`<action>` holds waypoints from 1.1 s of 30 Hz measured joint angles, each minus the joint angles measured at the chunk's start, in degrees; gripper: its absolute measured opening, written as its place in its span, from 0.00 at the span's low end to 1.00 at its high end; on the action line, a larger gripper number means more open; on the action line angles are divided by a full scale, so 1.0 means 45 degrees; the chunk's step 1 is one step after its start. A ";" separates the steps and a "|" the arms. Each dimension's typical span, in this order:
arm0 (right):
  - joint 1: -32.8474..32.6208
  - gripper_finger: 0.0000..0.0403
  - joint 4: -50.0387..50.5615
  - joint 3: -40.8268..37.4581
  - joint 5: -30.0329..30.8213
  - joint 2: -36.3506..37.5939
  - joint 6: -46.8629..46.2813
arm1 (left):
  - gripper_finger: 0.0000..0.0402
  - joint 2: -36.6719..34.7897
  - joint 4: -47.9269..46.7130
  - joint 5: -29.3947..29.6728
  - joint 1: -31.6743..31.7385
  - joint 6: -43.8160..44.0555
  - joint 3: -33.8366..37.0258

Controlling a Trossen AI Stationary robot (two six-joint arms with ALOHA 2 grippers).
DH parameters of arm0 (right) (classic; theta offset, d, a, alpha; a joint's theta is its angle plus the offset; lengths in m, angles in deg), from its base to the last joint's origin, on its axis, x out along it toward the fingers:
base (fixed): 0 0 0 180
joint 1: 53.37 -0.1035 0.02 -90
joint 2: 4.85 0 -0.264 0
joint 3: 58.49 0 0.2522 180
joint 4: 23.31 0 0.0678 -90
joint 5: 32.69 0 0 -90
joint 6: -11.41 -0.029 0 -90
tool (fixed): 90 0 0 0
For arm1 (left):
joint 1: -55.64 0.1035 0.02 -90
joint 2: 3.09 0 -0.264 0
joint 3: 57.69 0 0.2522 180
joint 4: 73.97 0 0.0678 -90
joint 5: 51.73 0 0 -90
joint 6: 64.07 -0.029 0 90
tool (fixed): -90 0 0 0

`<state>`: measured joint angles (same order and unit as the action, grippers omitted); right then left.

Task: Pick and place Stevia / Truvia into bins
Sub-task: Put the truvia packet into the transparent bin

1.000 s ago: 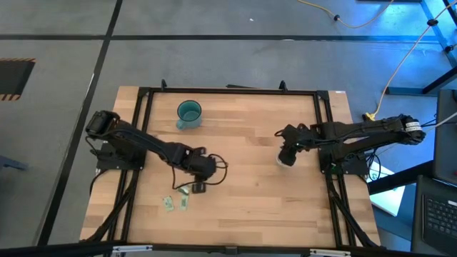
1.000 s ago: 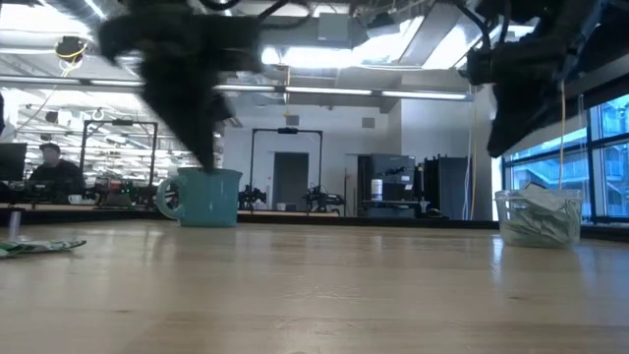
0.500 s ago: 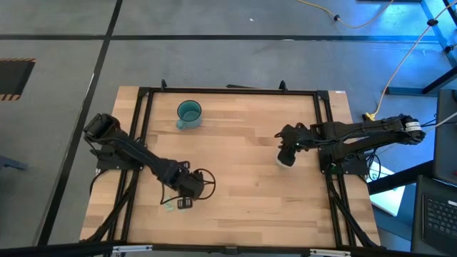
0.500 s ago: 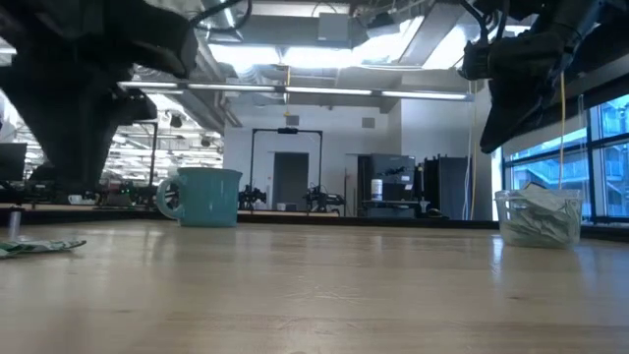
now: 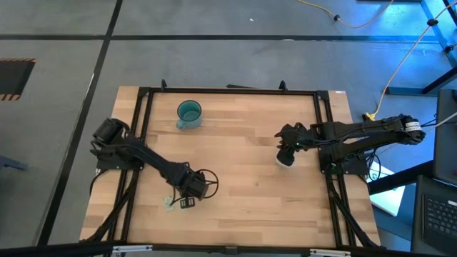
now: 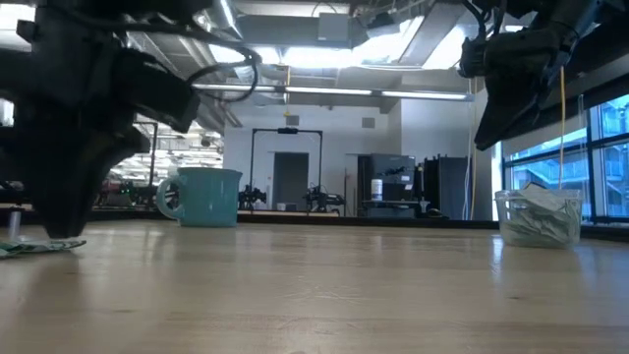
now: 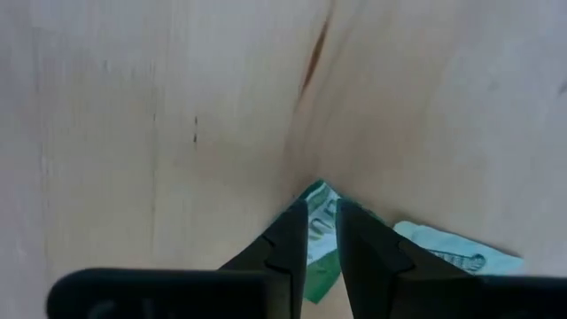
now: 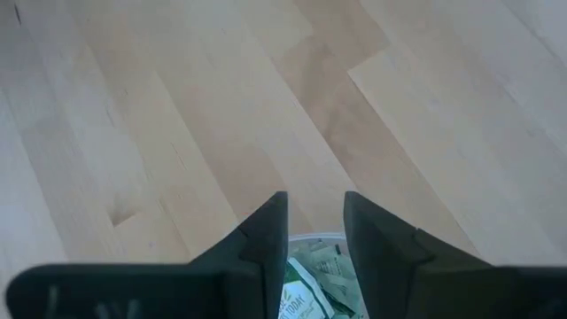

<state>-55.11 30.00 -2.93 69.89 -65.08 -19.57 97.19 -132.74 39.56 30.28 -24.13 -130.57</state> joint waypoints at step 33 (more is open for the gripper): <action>-0.0019 0.29 -0.0931 0.0000 -0.0053 -0.0009 0.2051 | 0.00 0.0174 0.0753 -0.0769 0.0672 -0.3133 -0.0772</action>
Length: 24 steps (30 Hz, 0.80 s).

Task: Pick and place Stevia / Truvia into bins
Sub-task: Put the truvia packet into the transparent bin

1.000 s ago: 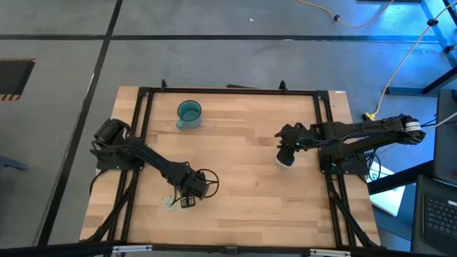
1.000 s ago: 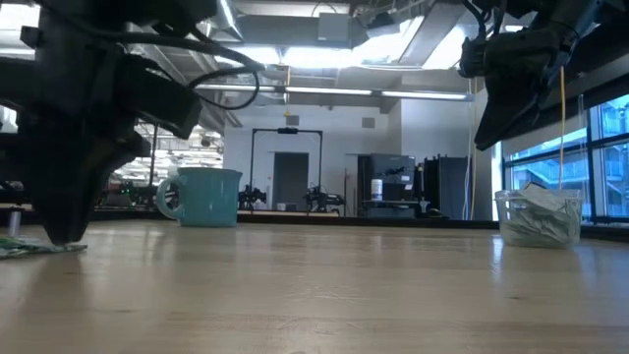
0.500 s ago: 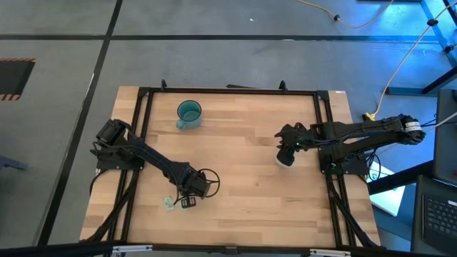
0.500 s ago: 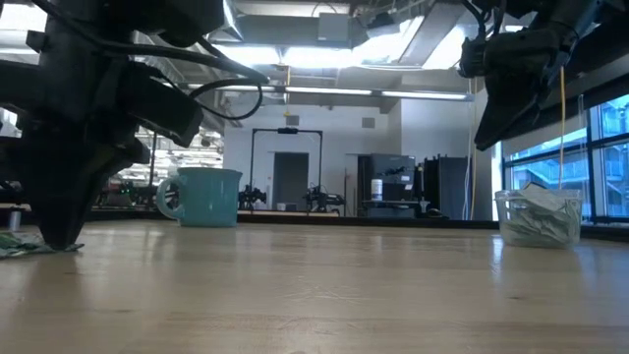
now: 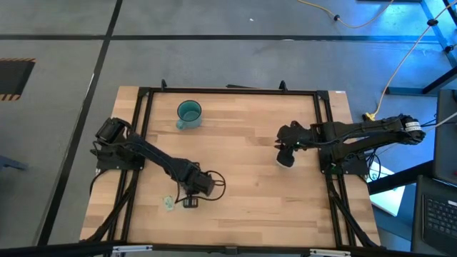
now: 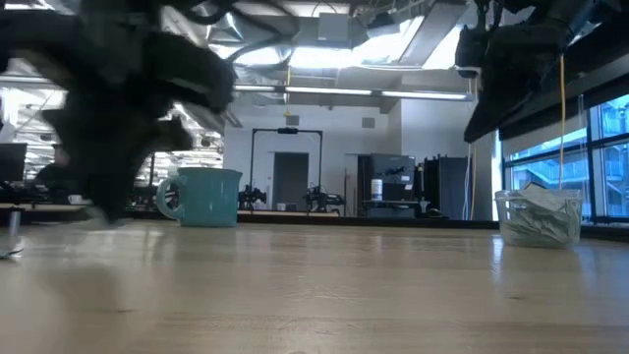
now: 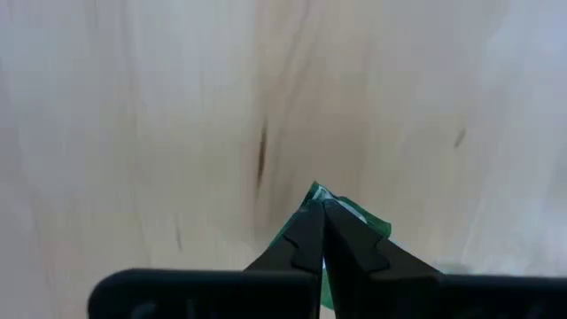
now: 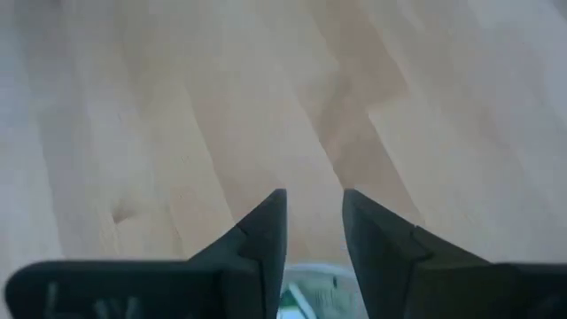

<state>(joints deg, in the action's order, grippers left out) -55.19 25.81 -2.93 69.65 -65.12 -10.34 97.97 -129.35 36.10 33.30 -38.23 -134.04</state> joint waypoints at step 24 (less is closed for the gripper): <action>-0.3823 0.29 -1.0585 -0.1967 -0.3142 -0.1337 0.6359 | 0.01 0.0230 1.2978 -0.6037 0.2687 -1.0680 -0.0029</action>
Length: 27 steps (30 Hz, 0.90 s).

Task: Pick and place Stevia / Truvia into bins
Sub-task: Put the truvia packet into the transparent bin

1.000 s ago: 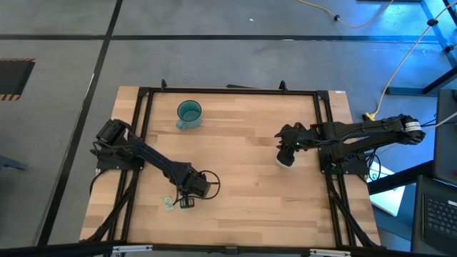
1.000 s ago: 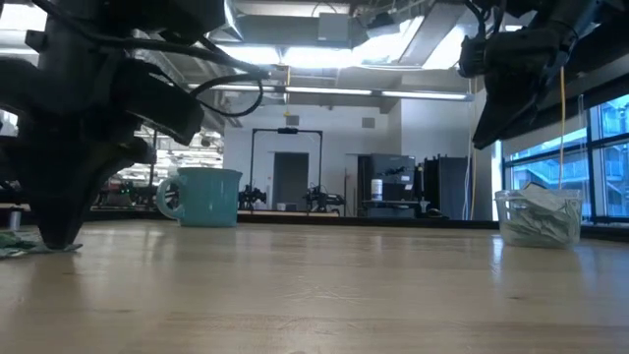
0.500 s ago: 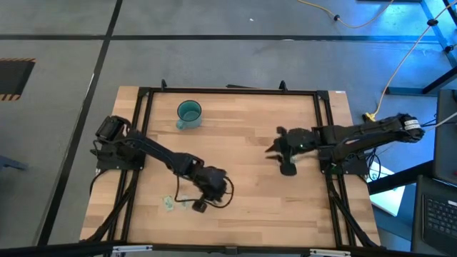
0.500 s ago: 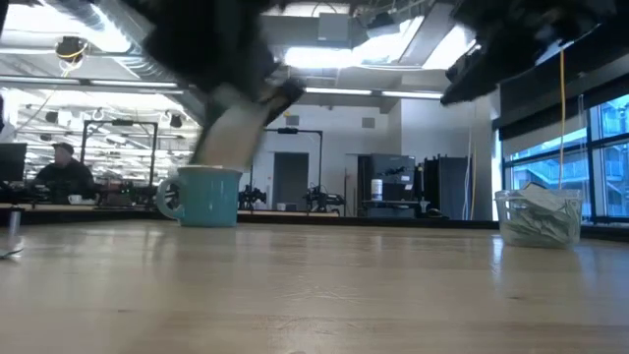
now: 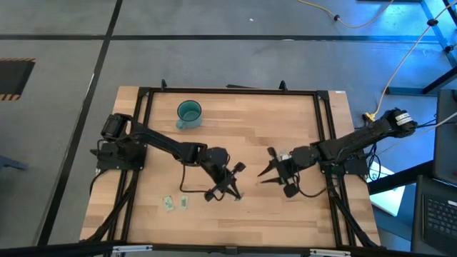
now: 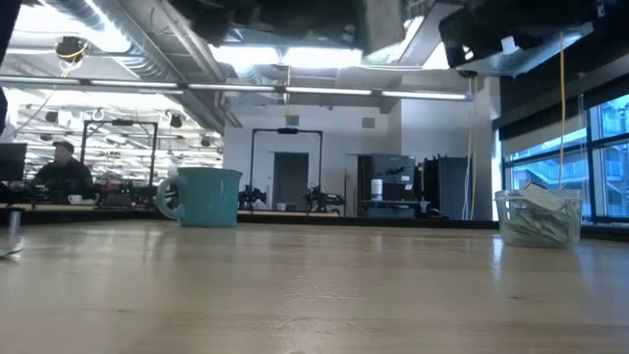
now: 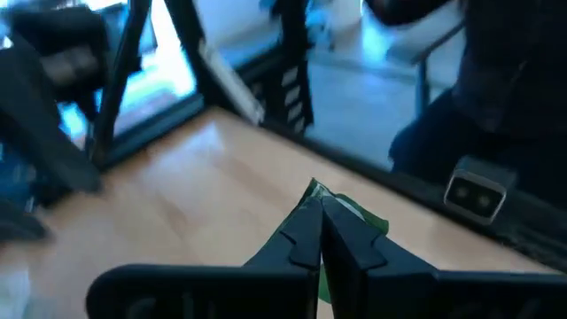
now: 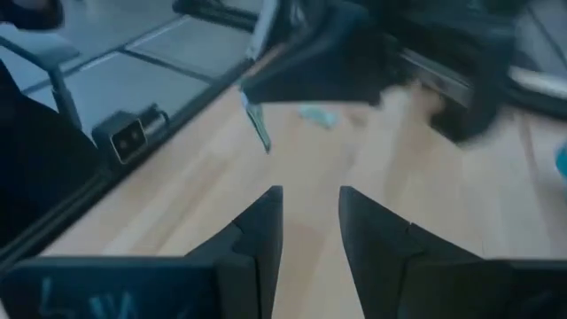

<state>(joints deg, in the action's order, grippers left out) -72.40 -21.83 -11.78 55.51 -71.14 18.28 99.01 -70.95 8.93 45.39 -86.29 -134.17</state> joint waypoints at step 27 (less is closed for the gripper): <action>-0.0257 0.29 -0.3168 0.0000 -0.0329 -0.2869 -0.0689 | 0.01 0.1094 0.2772 -0.0410 0.0959 -0.0116 0.0005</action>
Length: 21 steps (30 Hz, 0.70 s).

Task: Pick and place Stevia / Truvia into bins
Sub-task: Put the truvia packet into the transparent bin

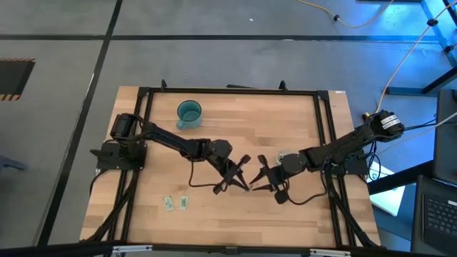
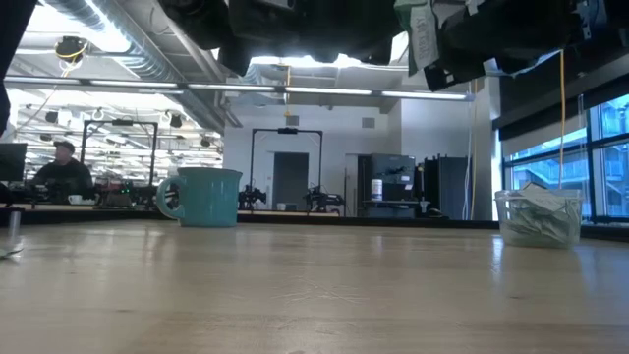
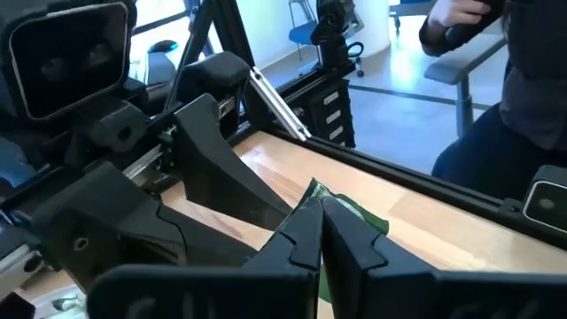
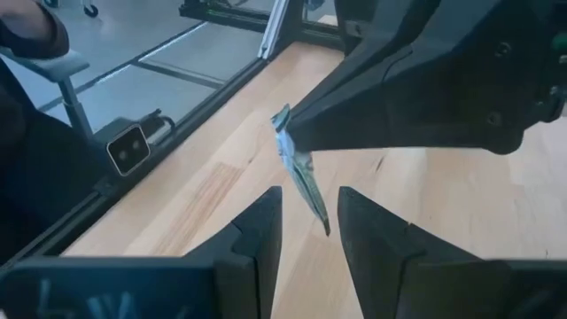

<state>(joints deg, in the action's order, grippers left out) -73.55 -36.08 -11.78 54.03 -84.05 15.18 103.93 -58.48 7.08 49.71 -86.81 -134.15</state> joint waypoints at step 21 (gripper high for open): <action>0.0005 0.03 0.0174 0.0000 0.0002 0.0005 -0.0709 | 0.08 -0.0010 -0.0061 0.0708 0.0019 0.0214 -0.0005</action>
<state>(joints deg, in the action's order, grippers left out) -73.53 -35.30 -11.78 54.04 -84.02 11.99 103.88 -58.75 10.27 49.80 -85.85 -134.17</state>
